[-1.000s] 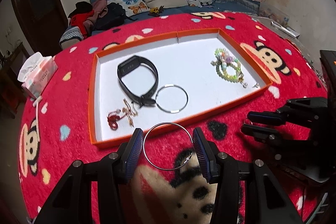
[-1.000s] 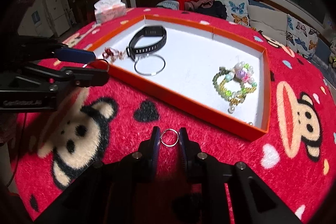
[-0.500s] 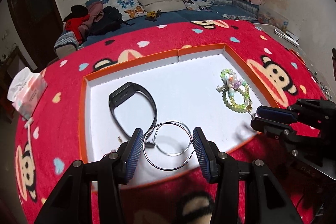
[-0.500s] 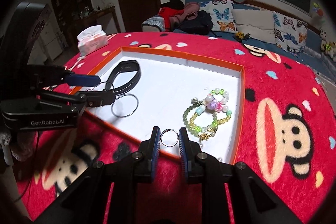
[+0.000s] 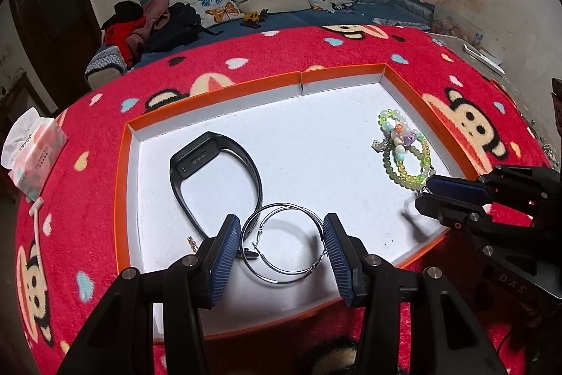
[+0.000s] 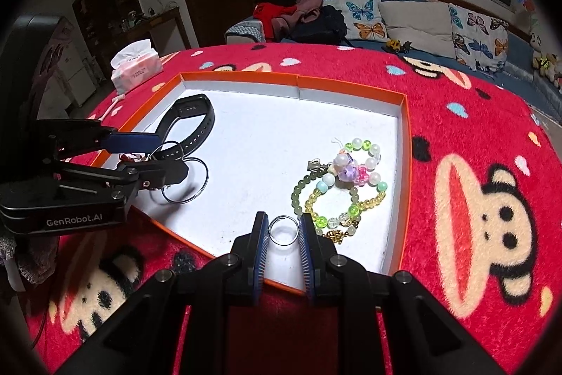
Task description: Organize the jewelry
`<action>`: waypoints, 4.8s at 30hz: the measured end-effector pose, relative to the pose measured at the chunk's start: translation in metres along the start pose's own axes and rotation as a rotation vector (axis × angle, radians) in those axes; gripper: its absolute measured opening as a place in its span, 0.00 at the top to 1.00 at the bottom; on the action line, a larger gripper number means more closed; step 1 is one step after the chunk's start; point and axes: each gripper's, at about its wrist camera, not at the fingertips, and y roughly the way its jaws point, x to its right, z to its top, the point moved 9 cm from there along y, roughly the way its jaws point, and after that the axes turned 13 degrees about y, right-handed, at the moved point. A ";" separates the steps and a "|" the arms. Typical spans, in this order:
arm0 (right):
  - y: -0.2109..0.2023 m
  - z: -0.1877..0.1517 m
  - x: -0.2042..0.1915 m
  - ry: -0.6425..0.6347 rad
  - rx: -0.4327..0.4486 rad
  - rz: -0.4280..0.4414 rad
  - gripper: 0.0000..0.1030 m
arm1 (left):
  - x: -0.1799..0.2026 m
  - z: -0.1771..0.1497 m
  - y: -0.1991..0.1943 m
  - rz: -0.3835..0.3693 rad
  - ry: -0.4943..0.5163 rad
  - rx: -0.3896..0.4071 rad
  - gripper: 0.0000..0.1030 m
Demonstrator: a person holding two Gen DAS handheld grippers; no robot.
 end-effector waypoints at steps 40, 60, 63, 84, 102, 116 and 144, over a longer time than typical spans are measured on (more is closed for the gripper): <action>-0.028 -0.017 -0.016 0.013 0.055 -0.021 0.49 | -0.004 -0.036 -0.076 0.031 -0.039 0.108 0.30; -0.048 -0.044 -0.044 0.057 0.122 -0.028 0.47 | 0.007 -0.091 -0.115 0.040 -0.073 0.218 0.26; -0.053 -0.046 -0.045 0.072 0.145 -0.038 0.47 | 0.005 -0.097 -0.120 0.064 -0.099 0.263 0.19; -0.066 -0.064 -0.051 0.045 0.257 -0.150 0.47 | -0.018 -0.138 -0.122 0.238 -0.112 0.288 0.13; -0.062 -0.068 -0.041 0.082 0.239 -0.167 0.47 | -0.010 -0.140 -0.116 0.232 -0.111 0.302 0.13; -0.063 -0.068 -0.040 0.084 0.241 -0.176 0.47 | -0.020 -0.146 -0.110 0.199 -0.169 0.285 0.13; -0.061 -0.069 -0.045 0.051 0.242 -0.188 0.47 | -0.018 -0.144 -0.115 0.228 -0.159 0.293 0.13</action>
